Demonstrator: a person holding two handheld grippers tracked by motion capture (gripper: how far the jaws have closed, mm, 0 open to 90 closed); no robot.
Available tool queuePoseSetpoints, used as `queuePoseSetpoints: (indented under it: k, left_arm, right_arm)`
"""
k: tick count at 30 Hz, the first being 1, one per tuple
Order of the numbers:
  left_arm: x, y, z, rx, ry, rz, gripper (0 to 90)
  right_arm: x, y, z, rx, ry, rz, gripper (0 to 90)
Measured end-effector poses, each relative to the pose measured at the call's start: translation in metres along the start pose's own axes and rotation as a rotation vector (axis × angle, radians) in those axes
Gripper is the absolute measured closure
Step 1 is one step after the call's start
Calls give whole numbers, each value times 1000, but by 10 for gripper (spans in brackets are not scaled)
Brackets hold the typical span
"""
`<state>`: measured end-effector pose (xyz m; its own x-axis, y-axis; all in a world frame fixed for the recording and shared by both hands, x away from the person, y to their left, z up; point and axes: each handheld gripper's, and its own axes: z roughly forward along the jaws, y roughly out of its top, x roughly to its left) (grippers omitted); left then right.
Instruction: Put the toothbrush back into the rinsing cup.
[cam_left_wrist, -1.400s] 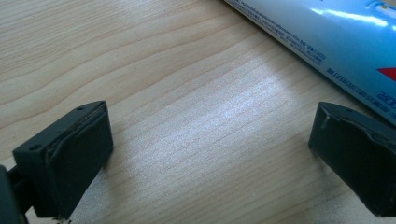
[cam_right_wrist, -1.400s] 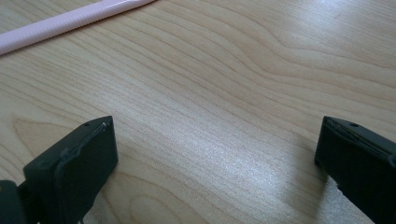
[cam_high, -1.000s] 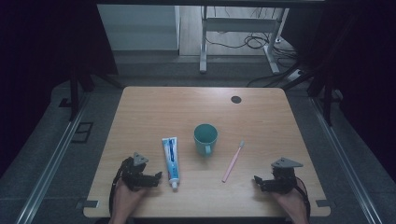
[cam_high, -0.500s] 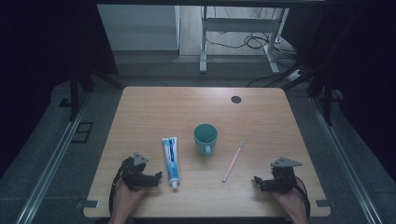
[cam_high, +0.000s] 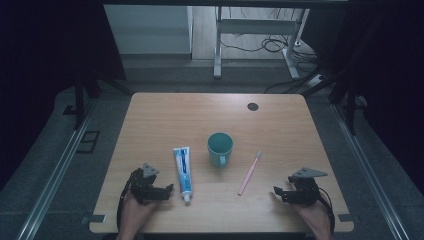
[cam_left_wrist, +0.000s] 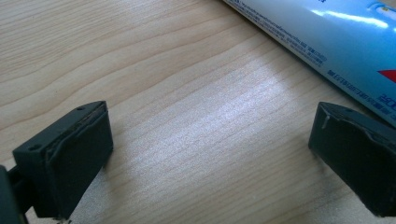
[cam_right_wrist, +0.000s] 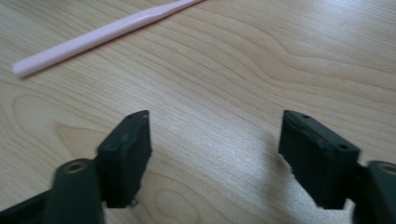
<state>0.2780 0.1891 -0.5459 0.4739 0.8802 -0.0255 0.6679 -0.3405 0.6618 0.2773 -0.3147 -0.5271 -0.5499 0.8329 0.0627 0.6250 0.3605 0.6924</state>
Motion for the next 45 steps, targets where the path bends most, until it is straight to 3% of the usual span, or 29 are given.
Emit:
queuePoseSetpoints:
  k: [15, 20, 27, 34, 45]
  left_arm:
    - [0, 0, 0, -1, 0, 0, 0]
    - [0, 0, 0, 0, 0, 0, 0]
    - [0, 0, 0, 0, 0, 0, 0]
    - [0, 0, 0, -1, 0, 1, 0]
    - [0, 0, 0, 0, 0, 0, 0]
  right_arm:
    - [6, 11, -2, 41, 77, -27, 644]
    - [11, 15, -1, 51, 95, -56, 763]
    - [13, 18, 0, 50, 122, -56, 864]
    - [16, 22, 2, 41, 150, -50, 889]
    - [32, 40, 14, 32, 205, -98, 888]
